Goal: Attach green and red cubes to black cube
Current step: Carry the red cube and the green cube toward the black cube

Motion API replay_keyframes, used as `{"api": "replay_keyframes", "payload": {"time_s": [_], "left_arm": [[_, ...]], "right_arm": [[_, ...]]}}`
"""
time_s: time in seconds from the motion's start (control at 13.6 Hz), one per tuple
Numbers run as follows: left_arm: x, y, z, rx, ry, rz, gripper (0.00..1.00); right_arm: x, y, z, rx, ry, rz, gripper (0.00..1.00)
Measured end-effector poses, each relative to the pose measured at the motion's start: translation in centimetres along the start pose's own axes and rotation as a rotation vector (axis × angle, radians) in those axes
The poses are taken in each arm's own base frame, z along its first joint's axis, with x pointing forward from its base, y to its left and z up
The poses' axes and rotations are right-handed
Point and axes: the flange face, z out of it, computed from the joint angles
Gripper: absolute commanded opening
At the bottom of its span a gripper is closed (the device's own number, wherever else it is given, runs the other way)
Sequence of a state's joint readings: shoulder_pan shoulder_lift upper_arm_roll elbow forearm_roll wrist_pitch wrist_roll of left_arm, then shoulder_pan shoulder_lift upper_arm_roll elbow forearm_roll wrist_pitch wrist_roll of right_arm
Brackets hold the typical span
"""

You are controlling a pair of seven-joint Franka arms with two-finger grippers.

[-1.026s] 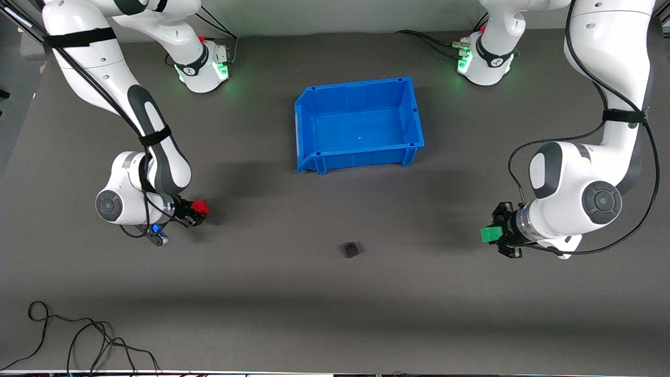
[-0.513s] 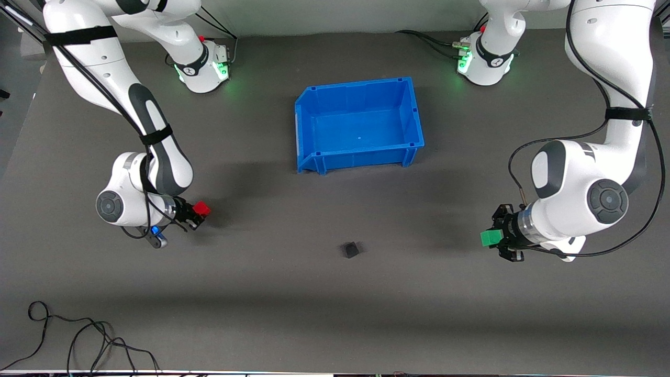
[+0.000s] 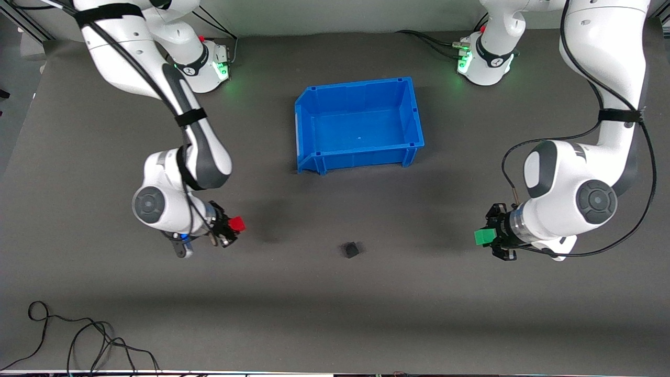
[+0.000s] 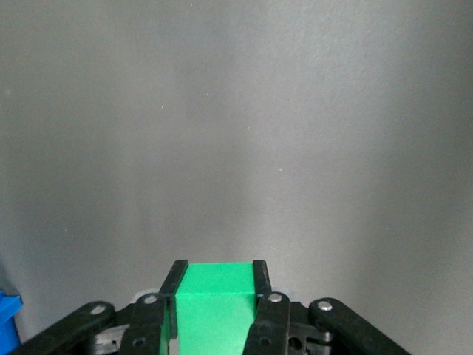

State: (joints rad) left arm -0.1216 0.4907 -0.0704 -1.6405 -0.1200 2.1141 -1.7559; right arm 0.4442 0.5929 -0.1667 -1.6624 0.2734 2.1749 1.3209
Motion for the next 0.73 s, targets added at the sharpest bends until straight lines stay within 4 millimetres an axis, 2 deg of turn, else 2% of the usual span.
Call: {"api": "replay_keyframes", "payload": {"time_s": [0.29,0.51,0.73], "left_arm": [[-3.0,-0.8,3.2,0.042,0.01,0.002,0.0],[-6.0,-1.7,5.7,0.06,0.018,-0.002,0.0],[-8.3,-2.1,8.0,0.041,0.015,-0.041,0.0]], "right_arm": [[-4.1,-5.3,2.0,0.056,-0.056,0.206,0.15],[-7.2,-7.4,4.7,0.06,-0.081,0.198,0.15],[-10.5,-9.3,5.7,0.085,-0.123,0.18,0.15]]}}
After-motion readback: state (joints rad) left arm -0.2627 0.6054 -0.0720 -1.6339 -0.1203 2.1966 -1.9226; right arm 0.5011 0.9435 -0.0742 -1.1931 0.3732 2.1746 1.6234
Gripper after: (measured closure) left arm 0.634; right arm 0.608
